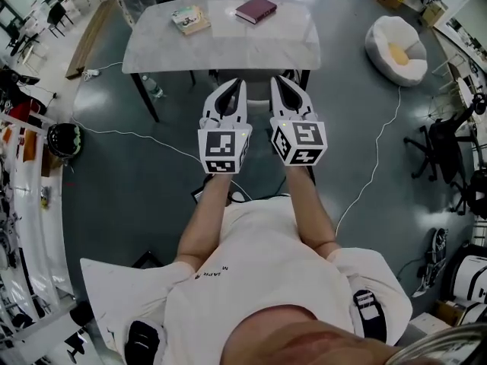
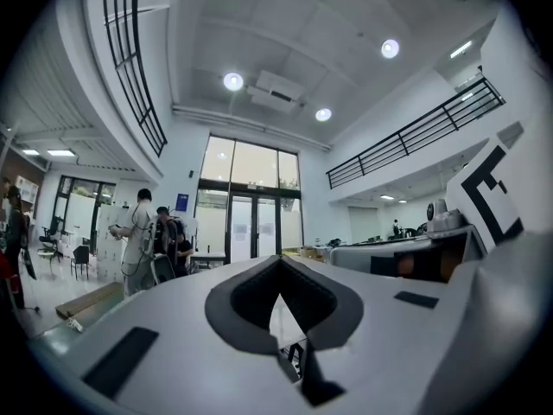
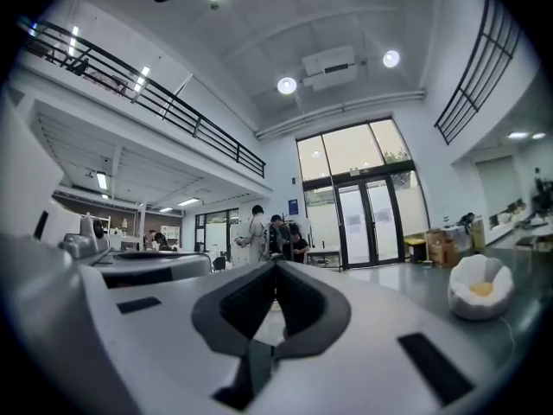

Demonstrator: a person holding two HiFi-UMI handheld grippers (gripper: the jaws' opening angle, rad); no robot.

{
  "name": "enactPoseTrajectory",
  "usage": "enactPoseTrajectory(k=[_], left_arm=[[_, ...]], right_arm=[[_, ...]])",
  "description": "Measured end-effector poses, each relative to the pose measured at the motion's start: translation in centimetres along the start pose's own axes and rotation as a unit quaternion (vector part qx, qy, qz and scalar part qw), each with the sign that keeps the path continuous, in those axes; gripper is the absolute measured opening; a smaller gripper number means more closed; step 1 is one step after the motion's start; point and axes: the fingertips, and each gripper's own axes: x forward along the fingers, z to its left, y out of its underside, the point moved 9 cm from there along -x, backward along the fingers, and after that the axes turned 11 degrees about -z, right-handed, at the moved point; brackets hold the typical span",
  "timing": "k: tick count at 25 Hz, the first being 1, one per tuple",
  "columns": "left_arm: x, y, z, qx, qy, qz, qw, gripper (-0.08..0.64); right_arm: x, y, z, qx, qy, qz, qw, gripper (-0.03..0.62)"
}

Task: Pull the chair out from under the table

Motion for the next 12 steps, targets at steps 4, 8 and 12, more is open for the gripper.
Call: enactPoseTrajectory(k=[4, 8, 12], left_arm=[[2.1, 0.9, -0.7, 0.002, -0.006, 0.002, 1.0, 0.003], [3.4, 1.5, -0.8, 0.012, -0.013, 0.01, 0.9998, 0.003], [4.5, 2.6, -0.1, 0.022, -0.017, 0.022, 0.9994, 0.003]], right_arm=[[0.9, -0.1, -2.3, 0.002, -0.006, -0.006, 1.0, 0.012], [2.1, 0.3, -3.7, 0.008, -0.017, 0.003, 1.0, 0.014], [3.5, 1.5, -4.2, 0.003, -0.03, 0.015, 0.999, 0.013]])
